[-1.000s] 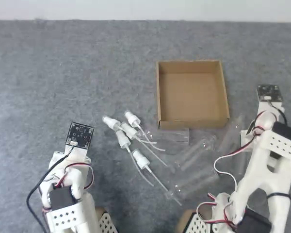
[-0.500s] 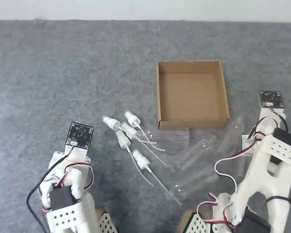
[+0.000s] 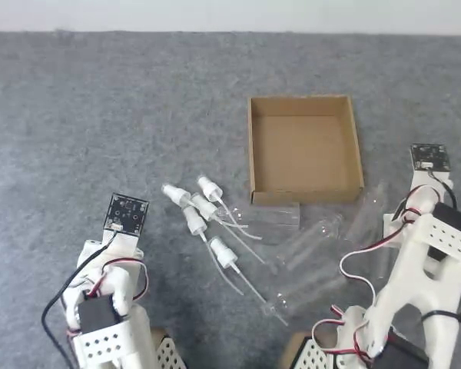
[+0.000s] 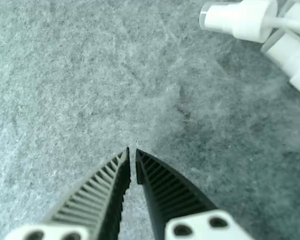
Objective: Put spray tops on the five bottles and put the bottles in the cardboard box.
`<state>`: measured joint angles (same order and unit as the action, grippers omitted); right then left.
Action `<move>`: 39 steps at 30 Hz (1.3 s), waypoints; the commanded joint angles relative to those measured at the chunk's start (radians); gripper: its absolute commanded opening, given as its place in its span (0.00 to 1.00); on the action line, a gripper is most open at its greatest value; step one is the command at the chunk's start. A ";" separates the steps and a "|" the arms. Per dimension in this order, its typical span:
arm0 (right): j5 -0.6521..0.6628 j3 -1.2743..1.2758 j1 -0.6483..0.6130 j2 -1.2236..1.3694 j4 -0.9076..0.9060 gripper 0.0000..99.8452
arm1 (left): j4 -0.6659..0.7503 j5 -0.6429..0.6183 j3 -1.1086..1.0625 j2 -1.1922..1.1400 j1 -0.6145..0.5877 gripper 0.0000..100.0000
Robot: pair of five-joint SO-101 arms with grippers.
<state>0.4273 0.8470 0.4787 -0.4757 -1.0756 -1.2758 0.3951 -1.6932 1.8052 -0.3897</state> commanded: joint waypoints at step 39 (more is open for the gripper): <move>0.023 -0.098 0.012 -0.025 -0.117 0.26 | 0.032 0.061 0.305 0.014 -0.003 0.08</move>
<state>0.4304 0.8362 0.4787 -0.4879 -1.1891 -1.2313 0.4473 -1.4737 1.8052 -0.3897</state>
